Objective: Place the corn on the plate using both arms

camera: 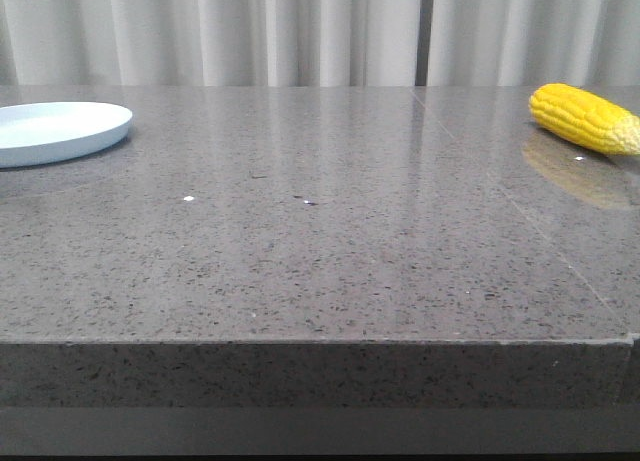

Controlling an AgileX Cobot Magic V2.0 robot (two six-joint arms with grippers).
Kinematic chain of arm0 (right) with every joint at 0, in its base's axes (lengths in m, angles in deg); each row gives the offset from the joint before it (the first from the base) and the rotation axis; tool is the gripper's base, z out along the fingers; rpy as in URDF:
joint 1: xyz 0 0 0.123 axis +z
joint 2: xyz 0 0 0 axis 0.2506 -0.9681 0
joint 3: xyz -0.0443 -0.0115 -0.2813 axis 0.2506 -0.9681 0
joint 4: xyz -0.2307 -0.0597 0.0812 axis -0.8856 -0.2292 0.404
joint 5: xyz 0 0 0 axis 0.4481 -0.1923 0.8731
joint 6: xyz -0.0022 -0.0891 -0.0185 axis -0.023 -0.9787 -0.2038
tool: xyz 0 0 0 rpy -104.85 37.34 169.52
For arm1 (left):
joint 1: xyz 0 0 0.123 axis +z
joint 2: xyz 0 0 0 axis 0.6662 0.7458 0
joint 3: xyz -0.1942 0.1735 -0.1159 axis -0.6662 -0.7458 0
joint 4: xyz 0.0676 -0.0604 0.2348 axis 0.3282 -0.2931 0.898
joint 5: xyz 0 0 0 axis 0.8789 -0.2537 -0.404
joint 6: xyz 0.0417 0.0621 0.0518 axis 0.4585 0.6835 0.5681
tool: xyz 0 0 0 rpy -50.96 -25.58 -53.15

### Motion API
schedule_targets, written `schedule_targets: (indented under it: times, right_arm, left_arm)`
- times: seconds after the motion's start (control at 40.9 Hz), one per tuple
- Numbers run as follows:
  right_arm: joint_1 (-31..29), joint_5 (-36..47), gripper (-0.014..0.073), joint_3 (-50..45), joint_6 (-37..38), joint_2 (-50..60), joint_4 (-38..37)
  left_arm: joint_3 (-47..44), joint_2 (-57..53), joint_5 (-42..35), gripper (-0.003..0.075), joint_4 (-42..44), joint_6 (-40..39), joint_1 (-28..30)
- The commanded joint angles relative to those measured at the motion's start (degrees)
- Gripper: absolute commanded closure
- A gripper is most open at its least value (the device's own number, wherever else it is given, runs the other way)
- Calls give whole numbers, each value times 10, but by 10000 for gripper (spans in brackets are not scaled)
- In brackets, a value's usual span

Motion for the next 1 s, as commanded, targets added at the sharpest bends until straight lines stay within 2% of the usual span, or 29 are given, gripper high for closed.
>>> schedule_targets:
  times: [0.0,0.073,0.44,0.978]
  right_arm:
    - [-2,36,63,20,-5,1,-4]
    - [-2,36,63,20,-5,1,-4]
    - [-2,36,63,20,-5,1,-4]
    - [-2,36,63,20,-5,1,-4]
  left_arm:
    - [52,36,-13,174,-127,84,36]
    - [73,70,-14,174,-163,103,44]
    - [167,209,-16,174,-165,104,44]
    - [208,279,-62,175,-201,104,41]
